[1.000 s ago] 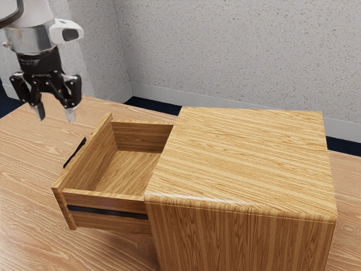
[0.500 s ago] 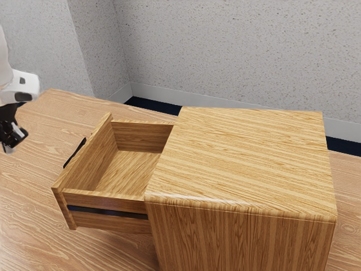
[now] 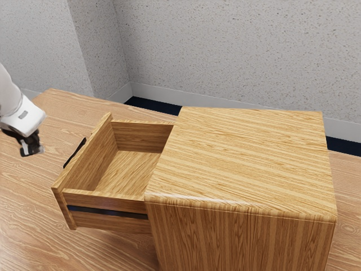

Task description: Push the drawer handle with one arm to close the drawer

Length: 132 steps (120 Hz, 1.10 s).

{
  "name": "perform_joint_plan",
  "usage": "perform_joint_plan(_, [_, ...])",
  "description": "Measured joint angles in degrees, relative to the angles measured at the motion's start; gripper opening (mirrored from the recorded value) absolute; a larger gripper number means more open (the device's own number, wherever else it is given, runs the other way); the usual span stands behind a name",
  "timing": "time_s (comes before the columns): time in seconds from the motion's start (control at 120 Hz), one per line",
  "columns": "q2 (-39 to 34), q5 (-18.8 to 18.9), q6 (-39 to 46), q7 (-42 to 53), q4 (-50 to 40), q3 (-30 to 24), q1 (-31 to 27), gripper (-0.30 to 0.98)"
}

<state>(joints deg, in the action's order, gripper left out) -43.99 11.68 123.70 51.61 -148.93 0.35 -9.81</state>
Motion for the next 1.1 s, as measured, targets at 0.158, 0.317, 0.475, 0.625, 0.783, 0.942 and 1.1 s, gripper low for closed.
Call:
perform_joint_plan(0.158, [0.9, -0.1, 5.4, 9.3, -1.4, -0.2, 0.5, -0.1])
perform_joint_plan(0.317, [0.6, -0.8, 9.0, 15.7, -3.2, -2.8, 1.6, -0.1])
perform_joint_plan(0.475, [-0.1, -1.3, 11.2, 20.4, -5.2, -3.3, 2.3, -0.1])
perform_joint_plan(0.625, [0.0, -2.2, 12.7, 23.5, -5.8, -5.0, 3.3, -0.1])
perform_joint_plan(0.783, [0.5, -3.6, 14.1, 25.8, -5.9, -7.1, 3.5, -0.1])
perform_joint_plan(0.942, [1.8, -5.1, 15.4, 27.2, -5.7, -10.3, 3.3, -0.1])
perform_joint_plan(1.1, [5.2, -6.6, 17.1, 28.1, -5.0, -13.2, 3.2, -0.09])
